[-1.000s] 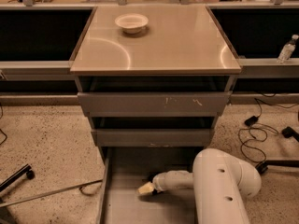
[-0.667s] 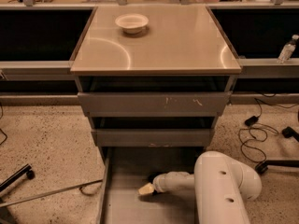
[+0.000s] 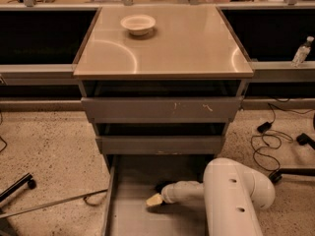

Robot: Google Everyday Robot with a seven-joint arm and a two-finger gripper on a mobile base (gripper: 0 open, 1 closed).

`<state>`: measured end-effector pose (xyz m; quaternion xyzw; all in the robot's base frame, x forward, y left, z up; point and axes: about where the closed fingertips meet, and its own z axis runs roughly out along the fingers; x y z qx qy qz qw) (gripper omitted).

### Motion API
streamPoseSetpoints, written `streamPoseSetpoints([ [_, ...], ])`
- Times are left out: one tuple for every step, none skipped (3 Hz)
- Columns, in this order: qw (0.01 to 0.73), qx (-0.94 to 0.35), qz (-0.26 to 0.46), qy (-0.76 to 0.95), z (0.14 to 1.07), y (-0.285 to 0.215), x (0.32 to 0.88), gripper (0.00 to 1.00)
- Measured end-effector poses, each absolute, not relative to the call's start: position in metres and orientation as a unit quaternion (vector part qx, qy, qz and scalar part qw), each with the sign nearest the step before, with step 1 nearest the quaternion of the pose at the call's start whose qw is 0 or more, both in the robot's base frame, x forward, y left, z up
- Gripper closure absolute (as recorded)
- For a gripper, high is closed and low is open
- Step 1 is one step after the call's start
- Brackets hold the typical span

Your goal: Pick rxbar chocolate from bottom drawer and place on counter

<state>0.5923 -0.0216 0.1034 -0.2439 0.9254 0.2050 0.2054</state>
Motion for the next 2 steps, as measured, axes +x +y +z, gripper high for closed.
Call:
streamPoseSetpoints([
  [0.201, -0.244, 0.202, 0.927, 0.1025, -0.0227, 0.5903, 0.00],
  [0.195, -0.243, 0.199, 0.929, 0.1013, -0.0244, 0.5886, 0.00],
])
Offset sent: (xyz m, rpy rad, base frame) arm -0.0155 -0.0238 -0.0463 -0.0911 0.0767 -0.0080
